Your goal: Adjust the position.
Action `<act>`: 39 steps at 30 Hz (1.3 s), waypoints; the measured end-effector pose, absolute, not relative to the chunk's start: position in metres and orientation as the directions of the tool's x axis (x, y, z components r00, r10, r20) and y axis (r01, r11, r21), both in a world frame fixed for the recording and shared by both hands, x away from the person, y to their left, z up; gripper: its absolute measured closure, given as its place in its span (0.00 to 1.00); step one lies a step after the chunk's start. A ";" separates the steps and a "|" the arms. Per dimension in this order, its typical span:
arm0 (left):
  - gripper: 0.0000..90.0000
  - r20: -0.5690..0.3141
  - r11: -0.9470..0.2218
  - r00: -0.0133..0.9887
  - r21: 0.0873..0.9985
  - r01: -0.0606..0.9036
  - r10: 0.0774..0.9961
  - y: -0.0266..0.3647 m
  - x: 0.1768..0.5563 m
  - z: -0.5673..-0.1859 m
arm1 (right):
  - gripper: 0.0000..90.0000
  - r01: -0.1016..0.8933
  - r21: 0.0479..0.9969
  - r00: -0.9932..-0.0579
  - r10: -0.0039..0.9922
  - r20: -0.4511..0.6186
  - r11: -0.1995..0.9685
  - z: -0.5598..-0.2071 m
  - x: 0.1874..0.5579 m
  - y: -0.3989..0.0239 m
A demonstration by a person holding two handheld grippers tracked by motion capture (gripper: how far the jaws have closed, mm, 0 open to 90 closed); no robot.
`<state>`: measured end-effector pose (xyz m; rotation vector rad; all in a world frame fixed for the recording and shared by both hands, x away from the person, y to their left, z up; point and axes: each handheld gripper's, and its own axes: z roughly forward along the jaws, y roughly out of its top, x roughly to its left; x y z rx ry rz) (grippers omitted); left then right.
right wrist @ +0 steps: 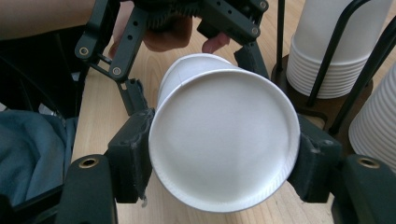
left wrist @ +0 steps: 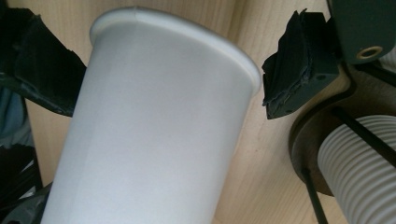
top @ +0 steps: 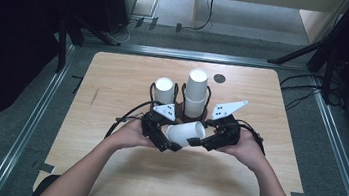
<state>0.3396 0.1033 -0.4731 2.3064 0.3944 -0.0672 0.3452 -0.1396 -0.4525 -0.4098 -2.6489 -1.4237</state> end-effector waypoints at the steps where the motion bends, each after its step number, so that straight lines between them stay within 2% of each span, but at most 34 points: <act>1: 0.09 -0.171 -0.647 0.951 0.700 0.302 0.259 0.103 0.339 -0.473 | 0.37 0.288 0.805 -0.957 0.182 0.225 0.519 -0.452 0.345 -0.140; 11: 0.10 -0.183 -0.628 0.952 0.718 0.300 0.246 0.103 0.338 -0.473 | 0.37 0.298 0.827 -0.955 0.162 0.250 0.476 -0.447 0.345 -0.143; 15: 0.22 -0.174 -0.624 0.958 0.730 0.280 0.228 0.107 0.337 -0.472 | 0.37 0.304 0.830 -0.953 0.162 0.257 0.469 -0.447 0.346 -0.144; 28: 0.29 -0.136 -0.631 0.963 0.732 0.256 0.233 0.108 0.336 -0.467 | 0.37 0.316 0.823 -0.949 0.166 0.269 0.472 -0.448 0.347 -0.147; 33: 0.29 -0.153 -0.625 0.957 0.729 0.278 0.248 0.112 0.339 -0.466 | 0.23 0.298 0.828 -0.953 0.200 0.228 0.476 -0.447 0.345 -0.144; 39: 0.29 -0.154 -0.644 0.956 0.711 0.284 0.251 0.119 0.340 -0.459 | 0.23 0.281 0.803 -0.957 0.213 0.196 0.525 -0.451 0.344 -0.142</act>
